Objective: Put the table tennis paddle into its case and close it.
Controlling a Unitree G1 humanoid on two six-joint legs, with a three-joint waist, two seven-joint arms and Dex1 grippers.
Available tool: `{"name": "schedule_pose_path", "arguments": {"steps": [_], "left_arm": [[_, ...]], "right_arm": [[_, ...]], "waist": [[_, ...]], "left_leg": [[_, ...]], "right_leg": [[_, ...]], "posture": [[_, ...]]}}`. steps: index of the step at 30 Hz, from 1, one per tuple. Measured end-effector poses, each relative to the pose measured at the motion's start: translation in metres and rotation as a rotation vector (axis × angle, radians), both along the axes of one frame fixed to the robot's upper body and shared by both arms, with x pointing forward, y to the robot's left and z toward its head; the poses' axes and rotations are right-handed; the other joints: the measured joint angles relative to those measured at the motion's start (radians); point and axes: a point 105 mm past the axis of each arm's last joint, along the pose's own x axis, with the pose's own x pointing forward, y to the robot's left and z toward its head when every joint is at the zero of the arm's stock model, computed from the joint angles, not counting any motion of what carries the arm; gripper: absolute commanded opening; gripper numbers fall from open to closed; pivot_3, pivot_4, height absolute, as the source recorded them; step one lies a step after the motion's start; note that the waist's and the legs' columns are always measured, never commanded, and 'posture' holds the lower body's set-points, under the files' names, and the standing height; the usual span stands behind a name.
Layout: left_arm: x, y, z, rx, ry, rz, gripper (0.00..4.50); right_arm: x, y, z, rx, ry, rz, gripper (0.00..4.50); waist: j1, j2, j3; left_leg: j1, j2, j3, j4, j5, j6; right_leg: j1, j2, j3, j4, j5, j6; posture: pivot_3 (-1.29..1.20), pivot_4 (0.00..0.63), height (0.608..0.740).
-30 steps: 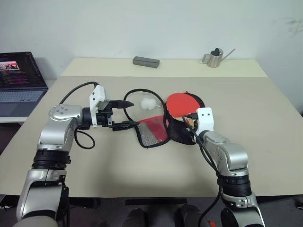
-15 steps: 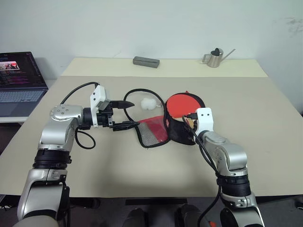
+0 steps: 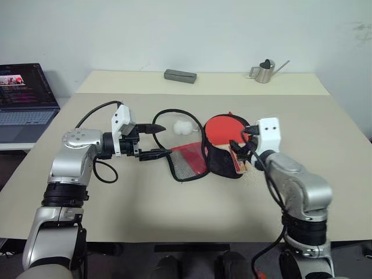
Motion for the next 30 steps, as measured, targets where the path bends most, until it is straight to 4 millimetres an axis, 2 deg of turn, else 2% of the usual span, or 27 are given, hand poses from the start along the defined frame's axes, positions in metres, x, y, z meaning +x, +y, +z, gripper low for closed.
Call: {"name": "schedule_pose_path", "arguments": {"steps": [4,9,11,15,19,22,27,30], "left_arm": [[-0.001,-0.002,-0.001,0.0,0.007,-0.014,4.5],[-0.006,-0.014,-0.003,-0.003,0.013,-0.071,4.5],[-0.008,-0.019,-0.003,-0.008,0.02,-0.101,4.5],[-0.016,-0.034,-0.005,0.016,0.034,-0.182,4.5],[-0.022,-0.042,-0.005,0.03,0.043,-0.234,4.5],[-0.022,-0.042,-0.003,0.031,0.039,-0.237,4.5],[-0.023,-0.043,-0.003,0.034,0.04,-0.247,4.5],[-0.023,-0.043,-0.003,0.036,0.042,-0.251,4.5]], "right_arm": [[-0.018,-0.029,0.006,-0.032,0.02,0.046,2.43],[-0.038,-0.062,-0.014,-0.181,0.114,0.105,0.63],[-0.042,-0.068,-0.016,-0.242,0.116,0.135,0.04],[-0.049,-0.064,-0.026,-0.331,0.126,0.263,0.04],[-0.056,-0.053,-0.042,-0.327,0.164,0.37,0.04],[-0.057,-0.05,-0.041,-0.312,0.16,0.402,0.62],[-0.052,-0.048,-0.042,-0.288,0.165,0.423,2.24],[-0.046,-0.045,-0.047,-0.321,0.163,0.435,2.24]], "waist": [[0.002,0.0,0.0],[0.002,0.0,0.0],[0.001,0.0,0.0],[-0.002,0.0,0.0],[-0.001,0.0,0.0],[0.0,0.0,0.0],[0.002,0.0,0.0],[0.002,0.0,0.0]], "left_leg": [[0.0,0.0,0.0,0.0,0.0,0.0],[0.0,0.0,0.0,0.0,0.0,0.0],[0.0,0.0,0.001,0.0,0.0,0.0],[0.001,0.0,0.001,0.0,0.0,0.0],[0.001,0.0,0.001,0.001,0.0,0.0],[0.001,0.0,0.001,0.001,0.0,0.0],[0.001,0.0,0.0,0.001,0.0,0.0],[0.001,0.0,0.0,0.001,0.0,0.0]], "right_leg": [[0.0,0.0,0.0,-0.001,0.0,0.0],[0.001,0.0,0.0,-0.001,0.0,0.0],[0.001,0.0,0.0,-0.001,0.0,0.0],[0.001,0.001,0.001,-0.001,0.0,0.0],[0.001,0.001,0.001,0.0,0.0,0.0],[0.002,0.001,0.001,-0.001,0.0,0.001],[0.002,0.001,0.001,-0.001,0.0,0.0],[0.002,0.001,0.0,-0.001,0.0,0.0]], "posture": [[0.0,0.15,0.74],[0.0,0.15,0.74],[0.0,0.15,0.74],[0.0,0.15,0.74],[0.0,0.15,0.74],[0.0,0.15,0.74],[0.0,0.15,0.74],[0.0,0.15,0.74]]}}
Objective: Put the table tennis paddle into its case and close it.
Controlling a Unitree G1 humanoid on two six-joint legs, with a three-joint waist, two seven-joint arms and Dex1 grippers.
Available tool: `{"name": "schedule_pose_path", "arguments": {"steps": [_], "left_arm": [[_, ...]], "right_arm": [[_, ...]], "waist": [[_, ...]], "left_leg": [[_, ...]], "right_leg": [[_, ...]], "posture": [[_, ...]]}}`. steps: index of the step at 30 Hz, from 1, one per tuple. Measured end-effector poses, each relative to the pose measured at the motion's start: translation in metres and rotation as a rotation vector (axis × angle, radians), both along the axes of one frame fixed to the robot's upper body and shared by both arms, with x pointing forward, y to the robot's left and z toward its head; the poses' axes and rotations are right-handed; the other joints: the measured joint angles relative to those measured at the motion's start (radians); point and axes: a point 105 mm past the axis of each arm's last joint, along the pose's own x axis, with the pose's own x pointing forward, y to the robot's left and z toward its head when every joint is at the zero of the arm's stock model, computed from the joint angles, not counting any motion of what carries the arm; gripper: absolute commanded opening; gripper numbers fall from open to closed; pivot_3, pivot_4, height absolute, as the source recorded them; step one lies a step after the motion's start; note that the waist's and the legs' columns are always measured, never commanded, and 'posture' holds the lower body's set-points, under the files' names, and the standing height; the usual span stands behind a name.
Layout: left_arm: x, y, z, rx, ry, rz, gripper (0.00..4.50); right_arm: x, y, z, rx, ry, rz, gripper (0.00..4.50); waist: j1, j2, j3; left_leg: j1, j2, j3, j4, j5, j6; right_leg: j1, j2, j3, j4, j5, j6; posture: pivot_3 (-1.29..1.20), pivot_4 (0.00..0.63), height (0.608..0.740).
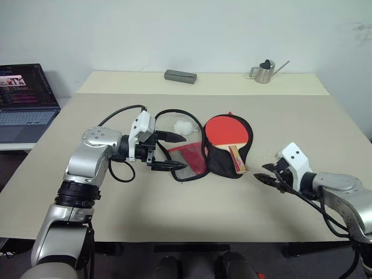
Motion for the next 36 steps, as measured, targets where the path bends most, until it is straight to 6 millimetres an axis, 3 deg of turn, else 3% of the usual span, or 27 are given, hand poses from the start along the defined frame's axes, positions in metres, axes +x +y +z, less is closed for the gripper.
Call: {"name": "schedule_pose_path", "arguments": {"steps": [11,16,28,36], "left_arm": [[0.0,0.0,0.0,0.003,-0.003,-0.006,4.5],[0.0,0.001,-0.001,0.002,-0.001,-0.004,4.5],[0.001,0.002,-0.002,0.002,-0.001,0.001,4.5],[0.003,0.005,-0.005,-0.001,0.008,0.011,4.5]], "right_arm": [[0.021,0.009,-0.016,-0.067,-0.045,0.029,2.24],[0.03,0.002,-0.024,-0.129,-0.071,0.012,2.24],[0.038,0.014,-0.009,-0.091,-0.132,0.018,2.24],[0.031,0.017,0.003,-0.046,-0.123,0.047,2.24]], "waist": [[0.001,0.0,0.0],[0.002,0.0,0.0],[0.001,0.0,0.0],[0.001,0.0,0.0]], "left_leg": [[0.0,0.0,0.0,0.0,0.0,0.0],[0.0,0.0,0.0,0.0,0.0,0.0],[0.0,0.0,0.0,0.0,0.0,0.0],[0.0,0.0,0.0,0.0,0.0,0.0]], "right_leg": [[0.0,0.0,0.0,0.0,0.0,0.0],[0.0,0.0,0.0,0.0,0.0,0.0],[0.0,0.0,0.0,0.0,0.0,0.0],[0.0,0.0,0.0,0.0,0.0,0.0]], "posture": [[0.0,0.15,0.74],[0.0,0.15,0.74],[0.0,0.15,0.74],[0.0,0.15,0.74]]}}
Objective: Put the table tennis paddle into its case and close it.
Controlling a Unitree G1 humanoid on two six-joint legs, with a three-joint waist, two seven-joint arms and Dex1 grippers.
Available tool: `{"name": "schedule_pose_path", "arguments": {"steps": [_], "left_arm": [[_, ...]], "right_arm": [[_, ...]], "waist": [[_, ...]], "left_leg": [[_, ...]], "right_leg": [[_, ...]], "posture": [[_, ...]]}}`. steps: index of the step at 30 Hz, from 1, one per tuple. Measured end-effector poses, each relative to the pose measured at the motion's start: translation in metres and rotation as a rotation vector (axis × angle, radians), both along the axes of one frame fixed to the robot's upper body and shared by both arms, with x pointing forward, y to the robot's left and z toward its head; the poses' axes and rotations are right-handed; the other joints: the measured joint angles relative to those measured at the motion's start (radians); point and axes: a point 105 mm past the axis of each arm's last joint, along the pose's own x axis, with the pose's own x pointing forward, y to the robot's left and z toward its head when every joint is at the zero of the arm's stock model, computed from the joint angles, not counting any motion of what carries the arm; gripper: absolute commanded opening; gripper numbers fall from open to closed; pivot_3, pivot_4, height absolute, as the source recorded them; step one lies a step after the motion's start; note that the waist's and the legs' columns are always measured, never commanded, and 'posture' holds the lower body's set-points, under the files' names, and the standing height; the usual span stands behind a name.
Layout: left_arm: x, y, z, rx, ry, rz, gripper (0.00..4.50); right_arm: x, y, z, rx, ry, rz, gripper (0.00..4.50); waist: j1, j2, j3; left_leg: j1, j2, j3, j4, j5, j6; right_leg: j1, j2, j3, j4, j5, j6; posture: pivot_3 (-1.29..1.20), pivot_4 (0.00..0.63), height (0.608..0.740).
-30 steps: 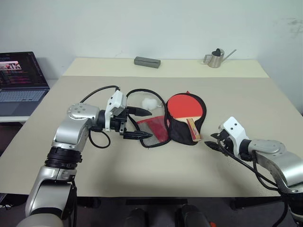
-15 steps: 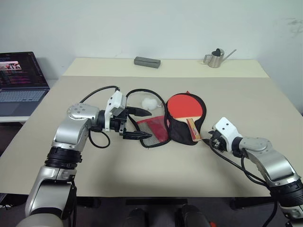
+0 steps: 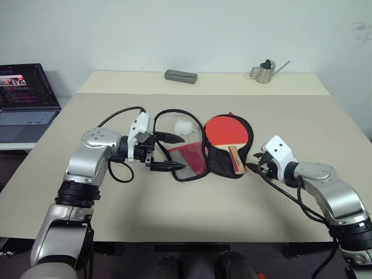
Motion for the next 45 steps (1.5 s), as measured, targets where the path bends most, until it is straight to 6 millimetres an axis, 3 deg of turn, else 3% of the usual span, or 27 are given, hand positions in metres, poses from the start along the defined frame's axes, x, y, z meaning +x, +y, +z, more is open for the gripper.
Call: {"name": "schedule_pose_path", "arguments": {"steps": [5,12,24,27,32,45], "left_arm": [[0.0,0.0,0.0,0.0,0.0,0.0,4.5],[-0.002,0.0,-0.001,0.003,0.005,-0.016,4.5],[-0.004,-0.002,-0.003,0.012,0.015,-0.034,4.5],[-0.004,-0.002,-0.003,0.012,0.016,-0.033,4.5],[-0.004,-0.002,-0.003,0.013,0.016,-0.033,4.5],[-0.003,-0.002,-0.002,0.012,0.013,-0.026,4.5]], "right_arm": [[-0.003,0.001,-0.002,0.001,-0.002,0.004,2.24],[0.002,-0.024,0.003,0.019,-0.012,-0.057,2.24],[-0.002,-0.034,-0.009,-0.058,0.022,0.029,2.24],[-0.002,-0.028,-0.014,-0.07,0.028,0.062,1.63],[-0.003,-0.022,-0.018,-0.064,0.038,0.094,0.03],[-0.003,-0.003,-0.025,-0.107,0.057,0.167,0.03]], "waist": [[0.0,0.0,0.0],[0.0,0.0,0.0],[0.0,0.0,0.0],[0.0,0.0,0.0],[0.0,0.0,0.0],[0.0,0.0,0.0]], "left_leg": [[0.0,0.0,0.0,0.0,0.0,0.0],[0.0,0.0,0.0,0.0,0.0,0.0],[0.0,0.0,0.0,0.0,0.0,0.0],[0.0,0.0,0.0,0.0,0.0,0.0],[0.0,0.0,0.0,0.0,0.0,0.0],[0.0,0.0,0.0,0.001,0.0,0.0]], "right_leg": [[0.0,0.0,0.0,0.0,0.0,0.0],[0.0,0.0,0.0,0.0,0.0,0.0],[0.0,0.0,0.0,0.0,0.0,0.0],[0.0,0.0,0.0,0.0,0.0,0.0],[0.0,0.0,0.0,0.0,0.0,0.0],[0.0,0.0,0.0,0.0,0.0,0.0]], "posture": [[0.0,0.15,0.74],[0.0,0.15,0.74],[0.0,0.15,0.74],[0.0,0.15,0.74],[0.0,0.15,0.74],[0.0,0.15,0.74]]}}
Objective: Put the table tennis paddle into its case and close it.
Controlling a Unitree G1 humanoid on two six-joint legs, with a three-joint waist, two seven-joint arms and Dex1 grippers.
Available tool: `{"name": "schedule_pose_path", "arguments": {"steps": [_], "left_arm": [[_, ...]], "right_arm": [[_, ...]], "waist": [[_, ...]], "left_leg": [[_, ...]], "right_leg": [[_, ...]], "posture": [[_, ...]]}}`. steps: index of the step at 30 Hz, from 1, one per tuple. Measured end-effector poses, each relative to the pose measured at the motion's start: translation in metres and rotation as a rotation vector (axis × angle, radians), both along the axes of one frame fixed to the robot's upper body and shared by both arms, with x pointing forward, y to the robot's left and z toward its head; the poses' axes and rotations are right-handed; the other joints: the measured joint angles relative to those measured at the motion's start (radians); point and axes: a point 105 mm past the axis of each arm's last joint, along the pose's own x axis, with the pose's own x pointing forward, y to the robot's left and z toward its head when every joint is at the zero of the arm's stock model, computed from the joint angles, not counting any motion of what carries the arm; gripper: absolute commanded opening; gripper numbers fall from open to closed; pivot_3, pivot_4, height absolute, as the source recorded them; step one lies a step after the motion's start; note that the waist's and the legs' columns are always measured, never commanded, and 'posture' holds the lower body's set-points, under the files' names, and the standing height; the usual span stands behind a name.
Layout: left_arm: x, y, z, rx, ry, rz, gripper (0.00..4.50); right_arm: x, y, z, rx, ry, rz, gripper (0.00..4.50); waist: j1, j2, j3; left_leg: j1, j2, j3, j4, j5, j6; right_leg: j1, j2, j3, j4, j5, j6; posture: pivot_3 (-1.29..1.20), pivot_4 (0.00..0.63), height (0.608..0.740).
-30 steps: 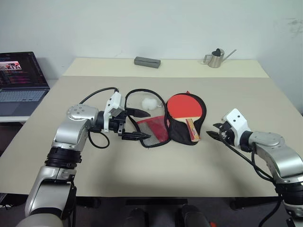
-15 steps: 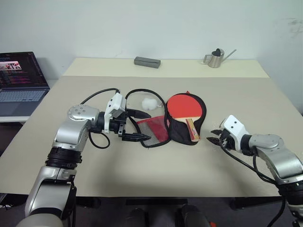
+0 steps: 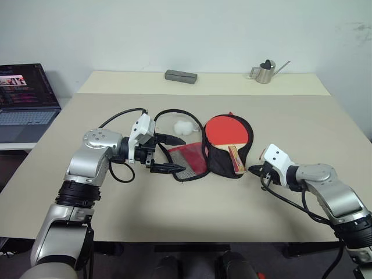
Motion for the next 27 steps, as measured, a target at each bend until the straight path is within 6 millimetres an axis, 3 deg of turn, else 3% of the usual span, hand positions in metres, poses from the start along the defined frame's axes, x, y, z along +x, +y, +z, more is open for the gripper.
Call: {"name": "schedule_pose_path", "arguments": {"steps": [15,27], "left_arm": [[-0.001,-0.002,0.001,0.002,-0.001,-0.005,4.5],[0.001,-0.001,0.002,-0.004,-0.005,0.019,4.5]], "right_arm": [[-0.001,0.027,0.016,0.068,-0.019,0.053,0.03],[-0.002,0.03,0.018,0.122,-0.001,0.038,0.03]], "waist": [[0.0,0.0,0.0],[0.0,0.0,0.0]], "left_leg": [[0.0,0.0,0.0,0.0,0.0,0.0],[0.0,0.0,0.0,0.0,0.0,0.0]], "right_leg": [[0.0,0.0,0.0,0.0,0.0,0.0],[0.0,0.0,0.0,0.0,0.0,0.0]], "posture": [[0.0,0.15,0.74],[0.0,0.15,0.74]]}}
